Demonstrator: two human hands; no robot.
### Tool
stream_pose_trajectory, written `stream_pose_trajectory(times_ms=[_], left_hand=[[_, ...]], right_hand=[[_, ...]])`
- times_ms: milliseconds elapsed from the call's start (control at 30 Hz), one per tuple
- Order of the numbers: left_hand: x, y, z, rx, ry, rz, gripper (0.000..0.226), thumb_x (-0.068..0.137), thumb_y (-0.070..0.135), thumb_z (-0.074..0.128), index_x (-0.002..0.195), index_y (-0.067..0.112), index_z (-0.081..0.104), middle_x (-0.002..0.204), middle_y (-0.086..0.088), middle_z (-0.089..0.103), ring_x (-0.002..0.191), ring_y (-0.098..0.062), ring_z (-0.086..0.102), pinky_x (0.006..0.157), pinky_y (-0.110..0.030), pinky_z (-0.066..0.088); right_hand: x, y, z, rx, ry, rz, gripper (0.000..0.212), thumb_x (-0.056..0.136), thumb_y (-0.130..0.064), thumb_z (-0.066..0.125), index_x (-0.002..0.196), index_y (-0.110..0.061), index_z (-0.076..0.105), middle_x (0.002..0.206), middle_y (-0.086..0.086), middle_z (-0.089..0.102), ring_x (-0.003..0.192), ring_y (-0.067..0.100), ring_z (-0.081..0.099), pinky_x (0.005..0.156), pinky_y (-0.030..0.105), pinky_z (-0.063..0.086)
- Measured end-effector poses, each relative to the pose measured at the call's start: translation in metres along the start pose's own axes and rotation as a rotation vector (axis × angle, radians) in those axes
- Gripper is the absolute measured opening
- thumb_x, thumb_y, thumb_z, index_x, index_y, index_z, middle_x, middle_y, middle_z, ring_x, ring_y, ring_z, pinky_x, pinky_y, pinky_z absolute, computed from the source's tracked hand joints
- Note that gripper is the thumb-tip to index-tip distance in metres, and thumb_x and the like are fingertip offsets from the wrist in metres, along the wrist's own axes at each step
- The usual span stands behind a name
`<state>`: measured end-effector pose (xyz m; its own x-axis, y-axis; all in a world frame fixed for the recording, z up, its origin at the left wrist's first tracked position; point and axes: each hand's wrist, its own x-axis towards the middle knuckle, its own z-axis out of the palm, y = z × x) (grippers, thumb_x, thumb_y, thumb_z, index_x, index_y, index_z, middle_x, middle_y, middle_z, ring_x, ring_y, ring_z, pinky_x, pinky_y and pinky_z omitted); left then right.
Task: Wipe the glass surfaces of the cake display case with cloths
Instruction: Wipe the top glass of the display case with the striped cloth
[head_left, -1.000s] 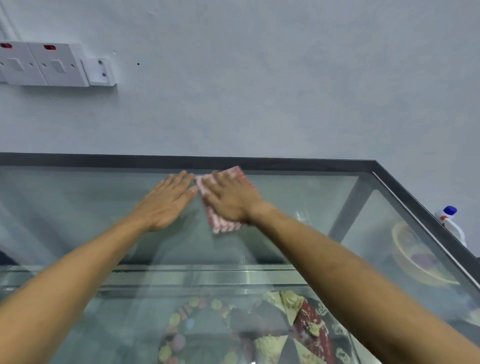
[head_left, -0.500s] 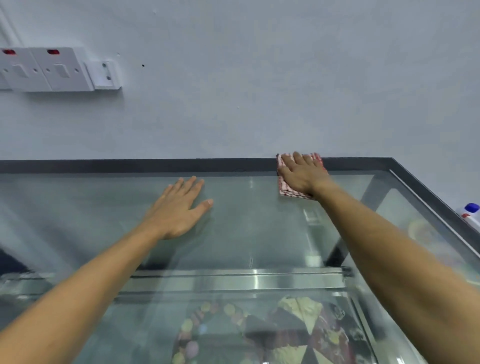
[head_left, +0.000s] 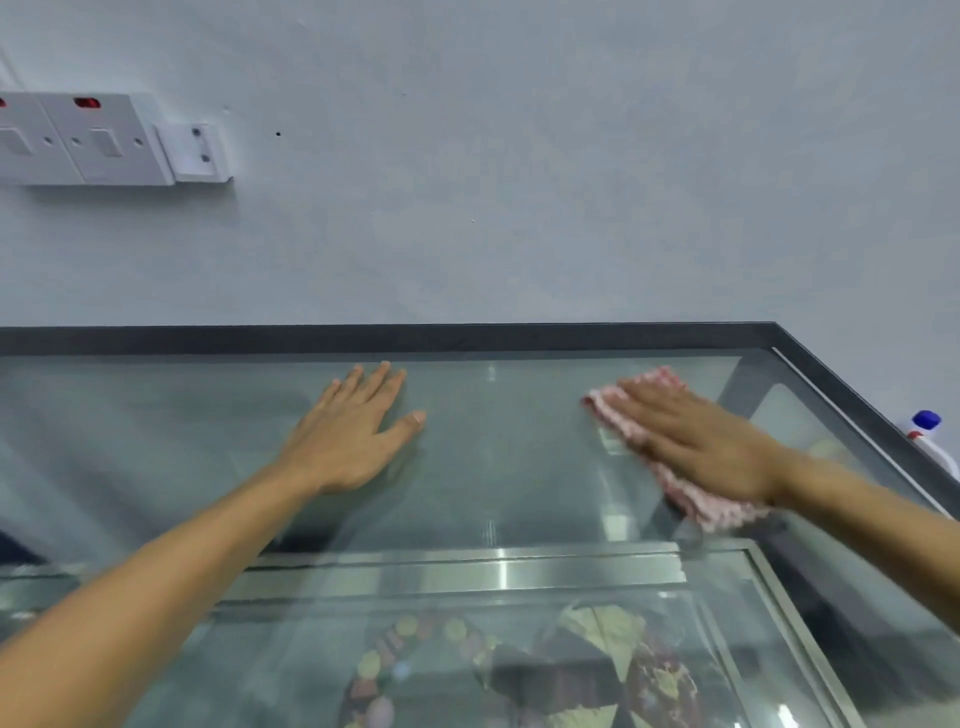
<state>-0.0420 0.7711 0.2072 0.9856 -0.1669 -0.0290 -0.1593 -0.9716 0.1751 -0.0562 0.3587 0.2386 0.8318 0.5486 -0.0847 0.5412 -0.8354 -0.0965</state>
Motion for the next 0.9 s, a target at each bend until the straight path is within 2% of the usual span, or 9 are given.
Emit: stream_pose_trajectory(times_ms=[100, 167, 300, 367, 467, 600, 700, 767, 900], left_hand=[[0.007, -0.010, -0.005, -0.014, -0.045, 0.049, 0.101, 0.082, 0.092, 0.005, 0.166, 0.036, 0.004, 0.172, 0.016, -0.006, 0.160, -0.013, -0.005, 0.130, -0.036, -0.003], [0.014, -0.016, -0.008, -0.018, -0.064, 0.057, 0.082, 0.095, 0.081, 0.011, 0.165, 0.039, 0.004, 0.172, 0.016, -0.005, 0.160, -0.012, -0.007, 0.130, -0.035, -0.004], [0.020, -0.015, -0.010, -0.077, -0.056, 0.059, 0.062, 0.109, 0.056, 0.010, 0.166, 0.034, 0.000, 0.172, 0.016, -0.010, 0.158, -0.008, -0.012, 0.130, -0.033, -0.007], [0.019, -0.016, -0.009, -0.110, -0.055, 0.050, 0.072, 0.104, 0.063, 0.005, 0.166, 0.028, -0.002, 0.171, 0.015, -0.013, 0.157, -0.006, -0.014, 0.129, -0.032, -0.008], [0.022, -0.019, -0.008, -0.043, -0.058, 0.061, 0.091, 0.092, 0.081, 0.004, 0.166, 0.029, -0.002, 0.171, 0.017, -0.011, 0.158, -0.006, -0.012, 0.129, -0.032, -0.007], [0.020, -0.019, -0.006, -0.040, -0.052, 0.055, 0.101, 0.085, 0.089, 0.001, 0.167, 0.030, -0.001, 0.171, 0.017, -0.009, 0.158, -0.005, -0.011, 0.130, -0.034, -0.005], [0.020, -0.016, -0.008, -0.048, -0.053, 0.043, 0.093, 0.090, 0.081, 0.006, 0.167, 0.029, -0.001, 0.172, 0.016, -0.008, 0.158, -0.005, -0.011, 0.130, -0.034, -0.005], [0.020, -0.016, -0.008, -0.050, -0.048, 0.041, 0.092, 0.090, 0.080, 0.005, 0.167, 0.029, -0.001, 0.172, 0.016, -0.008, 0.158, -0.005, -0.011, 0.130, -0.034, -0.005], [0.021, -0.016, -0.008, -0.127, -0.049, 0.021, 0.095, 0.087, 0.079, 0.000, 0.166, 0.027, -0.004, 0.171, 0.017, -0.011, 0.157, -0.002, -0.013, 0.130, -0.032, -0.005]], right_hand=[[0.069, 0.044, -0.001, 0.022, 0.064, 0.290, 0.077, 0.091, -0.072, -0.005, 0.161, -0.042, -0.003, 0.173, -0.008, -0.001, 0.158, 0.009, -0.007, 0.127, 0.033, -0.012], [0.122, 0.024, 0.003, 0.018, 0.087, 0.440, 0.072, 0.099, -0.066, 0.005, 0.165, -0.036, 0.005, 0.174, 0.000, 0.002, 0.160, 0.022, 0.001, 0.129, 0.044, -0.006], [0.166, -0.113, 0.017, 0.021, 0.063, 0.127, 0.062, 0.107, -0.055, 0.013, 0.165, -0.036, 0.004, 0.174, 0.002, 0.000, 0.160, 0.026, -0.001, 0.128, 0.046, -0.009], [0.131, -0.148, 0.022, 0.006, 0.068, -0.020, 0.059, 0.109, -0.052, 0.016, 0.165, -0.035, 0.004, 0.174, 0.001, 0.001, 0.160, 0.024, -0.003, 0.129, 0.043, -0.007], [0.043, -0.125, 0.025, 0.008, 0.082, -0.216, 0.057, 0.106, -0.059, 0.010, 0.162, -0.047, 0.001, 0.173, -0.011, -0.004, 0.159, 0.010, -0.011, 0.128, 0.033, -0.011], [0.027, -0.010, 0.005, 0.002, 0.010, 0.016, 0.059, 0.095, -0.073, -0.002, 0.151, -0.058, -0.006, 0.171, -0.016, -0.004, 0.155, -0.001, -0.015, 0.126, 0.025, -0.014], [0.084, 0.041, -0.001, 0.021, 0.048, 0.301, 0.074, 0.094, -0.072, 0.000, 0.161, -0.041, -0.002, 0.174, -0.005, 0.002, 0.159, 0.010, -0.005, 0.128, 0.034, -0.009], [0.134, 0.030, -0.001, -0.043, 0.095, 0.408, 0.072, 0.098, -0.064, 0.002, 0.164, -0.037, 0.006, 0.174, 0.001, 0.008, 0.160, 0.024, 0.007, 0.129, 0.047, -0.002], [0.195, -0.088, 0.009, -0.028, 0.089, 0.164, 0.058, 0.109, -0.049, 0.011, 0.165, -0.035, 0.004, 0.174, 0.005, 0.007, 0.160, 0.028, 0.007, 0.127, 0.053, -0.001]])
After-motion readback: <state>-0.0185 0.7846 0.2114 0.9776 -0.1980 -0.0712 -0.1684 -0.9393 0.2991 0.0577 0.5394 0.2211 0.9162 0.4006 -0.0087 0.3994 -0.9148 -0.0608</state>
